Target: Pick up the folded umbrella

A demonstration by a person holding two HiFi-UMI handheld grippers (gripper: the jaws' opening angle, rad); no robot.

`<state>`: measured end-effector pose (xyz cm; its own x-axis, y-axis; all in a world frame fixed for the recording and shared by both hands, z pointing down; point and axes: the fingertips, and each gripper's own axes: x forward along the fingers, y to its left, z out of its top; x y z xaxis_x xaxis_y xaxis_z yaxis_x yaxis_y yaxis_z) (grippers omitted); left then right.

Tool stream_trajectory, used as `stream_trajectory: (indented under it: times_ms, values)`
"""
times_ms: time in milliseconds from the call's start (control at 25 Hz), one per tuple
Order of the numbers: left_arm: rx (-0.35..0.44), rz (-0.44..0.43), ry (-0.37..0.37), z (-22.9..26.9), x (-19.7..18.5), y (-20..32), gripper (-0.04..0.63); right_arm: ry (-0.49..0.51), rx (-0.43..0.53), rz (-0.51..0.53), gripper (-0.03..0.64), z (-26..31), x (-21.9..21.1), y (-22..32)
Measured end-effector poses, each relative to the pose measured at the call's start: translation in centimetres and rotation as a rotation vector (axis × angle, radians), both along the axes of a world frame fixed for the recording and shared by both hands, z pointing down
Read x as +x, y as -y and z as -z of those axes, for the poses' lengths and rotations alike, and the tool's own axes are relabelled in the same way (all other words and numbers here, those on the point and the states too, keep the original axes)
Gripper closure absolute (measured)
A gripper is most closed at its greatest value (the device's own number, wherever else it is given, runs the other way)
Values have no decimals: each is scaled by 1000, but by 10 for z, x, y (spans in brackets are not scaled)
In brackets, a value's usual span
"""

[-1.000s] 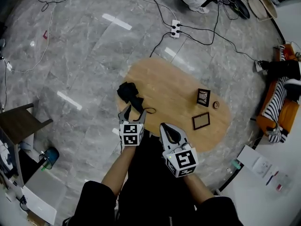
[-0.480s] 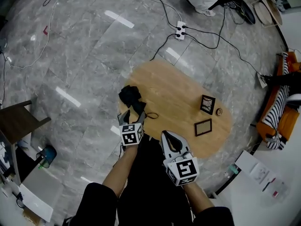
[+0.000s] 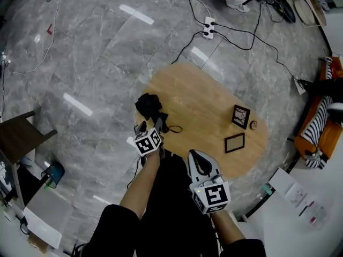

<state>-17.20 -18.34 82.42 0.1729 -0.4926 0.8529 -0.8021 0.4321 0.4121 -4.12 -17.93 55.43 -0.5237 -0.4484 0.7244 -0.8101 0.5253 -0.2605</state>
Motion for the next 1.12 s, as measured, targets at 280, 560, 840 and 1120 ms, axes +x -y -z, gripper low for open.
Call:
stream_trajectory:
  times_ms: [280, 560, 840, 1120]
  values:
    - [-56, 24, 9, -34, 6, -5, 285, -1, -20, 1, 606, -14, 2, 3]
    - [-113, 72, 14, -69, 5, -11, 270, -15, -44, -15, 606, -26, 12, 5]
    - [-158, 79, 14, -89, 12, -3, 262, -34, -74, -53, 606, -38, 26, 3]
    - [-207, 125, 23, -107, 14, 2, 258, -47, -103, -77, 606, -47, 37, 3]
